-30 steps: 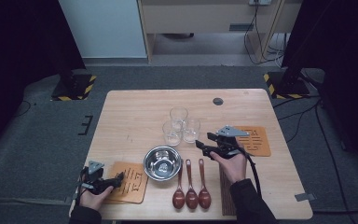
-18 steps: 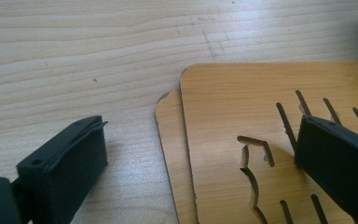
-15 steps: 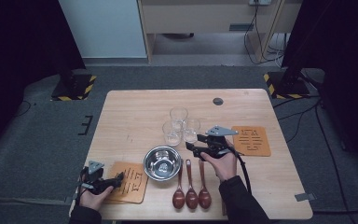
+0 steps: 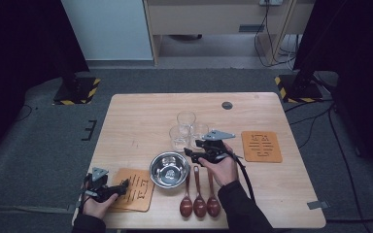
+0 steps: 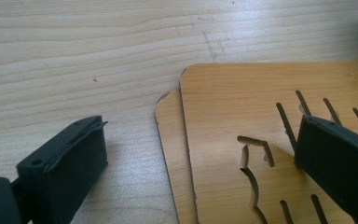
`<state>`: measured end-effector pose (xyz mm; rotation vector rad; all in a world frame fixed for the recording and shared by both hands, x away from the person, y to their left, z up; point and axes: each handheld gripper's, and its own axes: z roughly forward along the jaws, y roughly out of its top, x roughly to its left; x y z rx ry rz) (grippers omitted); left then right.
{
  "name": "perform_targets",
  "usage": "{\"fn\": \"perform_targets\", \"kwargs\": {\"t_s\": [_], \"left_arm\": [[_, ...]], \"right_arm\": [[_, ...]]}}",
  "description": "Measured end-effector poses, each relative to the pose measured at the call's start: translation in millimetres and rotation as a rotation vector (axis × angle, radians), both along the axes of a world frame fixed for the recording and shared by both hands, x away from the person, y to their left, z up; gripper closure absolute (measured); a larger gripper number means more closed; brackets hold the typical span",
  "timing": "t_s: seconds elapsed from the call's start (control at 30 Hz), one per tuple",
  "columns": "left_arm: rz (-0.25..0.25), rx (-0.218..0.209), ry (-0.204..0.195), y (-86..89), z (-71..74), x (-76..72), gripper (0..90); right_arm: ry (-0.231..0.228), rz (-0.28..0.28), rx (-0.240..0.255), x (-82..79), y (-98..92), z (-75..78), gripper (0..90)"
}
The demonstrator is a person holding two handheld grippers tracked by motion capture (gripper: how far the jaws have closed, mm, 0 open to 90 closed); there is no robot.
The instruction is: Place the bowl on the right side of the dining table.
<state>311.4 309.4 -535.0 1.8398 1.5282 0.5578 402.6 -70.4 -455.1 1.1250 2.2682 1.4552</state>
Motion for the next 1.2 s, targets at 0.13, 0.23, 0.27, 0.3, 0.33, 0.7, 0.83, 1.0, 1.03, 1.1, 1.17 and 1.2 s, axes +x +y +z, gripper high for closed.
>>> {"fn": "perform_targets", "kwargs": {"t_s": [0.13,0.23,0.27,0.3,0.33,0.7,0.83,1.0,1.03,1.1,1.17,1.2], "left_arm": [[0.0,0.0,0.0,0.0,0.0,0.0,1.3],[0.0,0.0,0.0,0.0,0.0,0.0,1.3],[0.0,0.0,0.0,0.0,0.0,0.0,1.2],[0.0,0.0,0.0,0.0,0.0,0.0,1.3],[0.0,0.0,0.0,0.0,0.0,0.0,1.3],[0.0,0.0,0.0,0.0,0.0,0.0,1.3],[0.0,0.0,0.0,0.0,0.0,0.0,1.3],[0.0,0.0,0.0,0.0,0.0,0.0,1.3],[0.0,0.0,0.0,0.0,0.0,0.0,1.3],[0.0,0.0,0.0,0.0,0.0,0.0,1.3],[0.0,0.0,0.0,0.0,0.0,0.0,1.3],[0.0,0.0,0.0,0.0,0.0,0.0,1.2]], "right_arm": [[0.023,0.008,-0.01,1.2,6.4,-4.6,41.3],[0.038,0.015,-0.027,2.6,10.0,-8.4,42.5],[0.043,0.016,-0.031,3.0,11.3,-9.9,42.8],[0.048,0.017,-0.035,3.1,12.4,-11.0,42.9],[0.052,0.02,-0.04,3.3,13.5,-12.1,43.2],[0.105,0.045,-0.079,3.7,27.0,-27.2,49.0],[0.127,0.05,-0.101,5.2,29.3,-32.1,52.4],[0.147,0.046,-0.109,7.2,30.7,-36.7,54.4],[0.152,0.044,-0.112,7.4,31.1,-37.6,54.6],[0.164,0.043,-0.121,8.0,32.0,-39.6,56.1],[0.177,0.043,-0.128,9.0,33.1,-42.2,58.1],[0.179,0.043,-0.134,9.4,33.4,-43.1,58.8]]}}
